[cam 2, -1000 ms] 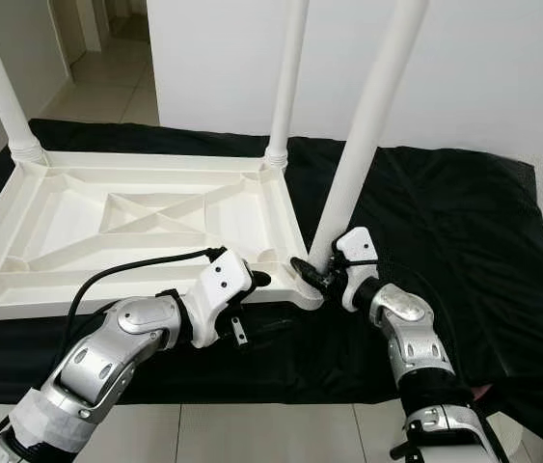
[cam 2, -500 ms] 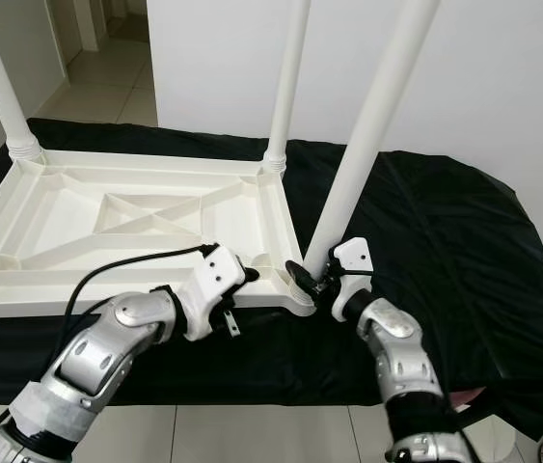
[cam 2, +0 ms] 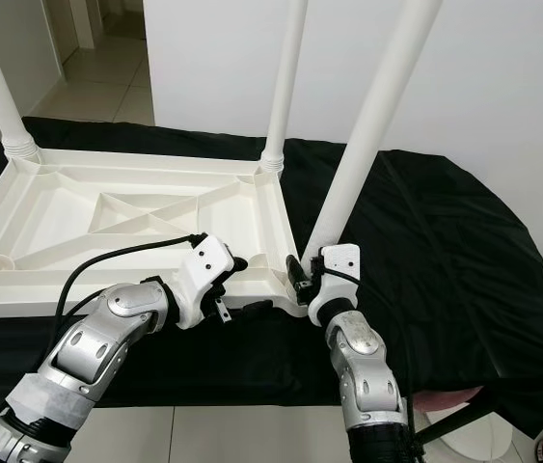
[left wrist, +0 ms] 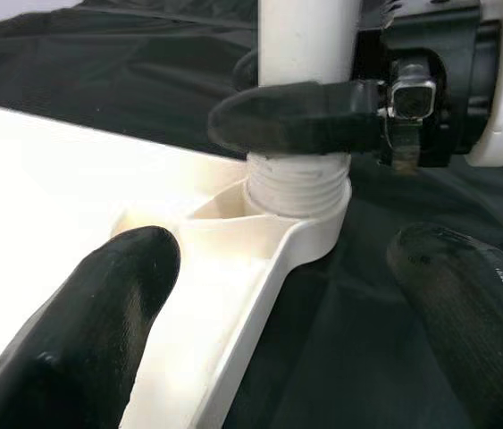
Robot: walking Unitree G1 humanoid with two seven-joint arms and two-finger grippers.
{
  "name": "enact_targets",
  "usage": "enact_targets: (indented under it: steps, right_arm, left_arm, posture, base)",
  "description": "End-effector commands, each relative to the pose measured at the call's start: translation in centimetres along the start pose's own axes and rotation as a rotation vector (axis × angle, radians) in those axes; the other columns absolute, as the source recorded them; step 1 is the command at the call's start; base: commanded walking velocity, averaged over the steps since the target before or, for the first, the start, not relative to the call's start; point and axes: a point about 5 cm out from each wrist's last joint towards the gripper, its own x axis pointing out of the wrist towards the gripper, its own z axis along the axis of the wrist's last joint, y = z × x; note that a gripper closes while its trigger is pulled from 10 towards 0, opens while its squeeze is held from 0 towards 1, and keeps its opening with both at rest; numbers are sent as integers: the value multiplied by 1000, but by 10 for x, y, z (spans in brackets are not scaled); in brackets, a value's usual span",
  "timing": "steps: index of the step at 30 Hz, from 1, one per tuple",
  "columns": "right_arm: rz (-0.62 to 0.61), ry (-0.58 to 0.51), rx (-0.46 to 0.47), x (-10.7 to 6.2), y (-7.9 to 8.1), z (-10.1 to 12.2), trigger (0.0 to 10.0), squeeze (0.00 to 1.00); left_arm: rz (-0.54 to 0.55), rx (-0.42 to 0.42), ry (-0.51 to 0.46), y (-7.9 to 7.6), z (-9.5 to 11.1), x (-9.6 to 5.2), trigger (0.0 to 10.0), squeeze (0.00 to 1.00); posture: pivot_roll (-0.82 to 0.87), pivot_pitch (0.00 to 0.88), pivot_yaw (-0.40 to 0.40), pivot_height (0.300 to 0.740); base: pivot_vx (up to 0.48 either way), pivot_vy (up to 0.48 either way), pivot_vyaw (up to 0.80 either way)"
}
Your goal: Building children table
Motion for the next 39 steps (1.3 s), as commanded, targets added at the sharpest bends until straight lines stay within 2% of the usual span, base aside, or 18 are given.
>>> enact_targets:
  steps: [1,2,8,9,10,16,20,24,26,27,31,34,35,36,39]
  right_arm:
    - [-79,66,14,-6,-2,-11,10000,0]
    - [-122,77,17,-7,1,-12,10000,0]
    - [-135,100,7,-7,9,-13,10000,0]
    - [-126,93,14,-7,10,-11,10000,71]
    - [-118,83,34,-7,11,-9,10000,1000]
    - [-110,64,49,-8,12,-5,10000,1000]
    - [-81,38,15,-7,8,-3,10000,1000]
    - [-40,29,3,-6,-1,-3,10000,1000]
    - [15,5,0,-4,-12,1,10000,1000]
    - [29,9,-43,-1,-21,1,10000,0]
    - [55,32,-85,2,-31,-2,10000,0]
    - [103,30,-114,3,-32,-2,10000,0]
    - [228,5,-144,5,-29,1,10000,0]
    - [228,5,-144,5,-29,1,10000,0]
    - [366,-8,-151,6,-26,5,10000,0]
  left_arm:
    - [93,20,-3,8,2,1,10000,0]
    - [96,20,-4,9,3,1,10000,0]
    - [118,25,-5,15,2,-1,10000,0]
    - [126,26,-3,17,2,-3,10000,0]
    - [131,26,-4,19,2,-4,10000,0]
    - [146,25,-8,23,3,-6,10000,0]
    - [154,27,-15,24,5,-7,10000,0]
    - [146,34,-23,22,7,-7,10000,0]
    - [123,46,-28,18,8,-7,10000,0]
    - [116,51,-30,17,9,-6,10000,0]
    - [114,55,-32,16,9,-6,10000,0]
    - [112,55,-35,15,10,-6,10000,0]
    - [105,55,-43,13,11,-5,10000,0]
    - [105,55,-43,13,11,-5,10000,0]
    - [84,60,-50,8,12,-3,10000,0]
  posture:
    - [-57,0,-100,740]
    - [-58,0,-100,740]
    - [-60,0,-96,740]
    - [-60,0,-92,740]
    - [-60,0,-92,740]
    - [-54,0,-92,740]
    - [-52,0,-93,740]
    - [-47,0,-94,740]
    - [-45,0,-96,740]
    - [-42,0,-97,740]
    - [-39,0,-97,740]
    - [-36,0,-99,740]
    - [-30,0,-96,740]
    - [-30,0,-96,740]
    - [-28,0,-96,740]
  base:
    - [0,0,0]
    - [0,0,0]
    - [0,0,0]
    - [0,0,0]
    - [0,0,0]
    - [0,0,0]
    - [0,0,0]
    - [0,0,0]
    - [0,0,0]
    - [0,0,0]
    - [0,0,0]
    - [0,0,0]
    - [0,0,0]
    - [0,0,0]
    - [0,0,0]
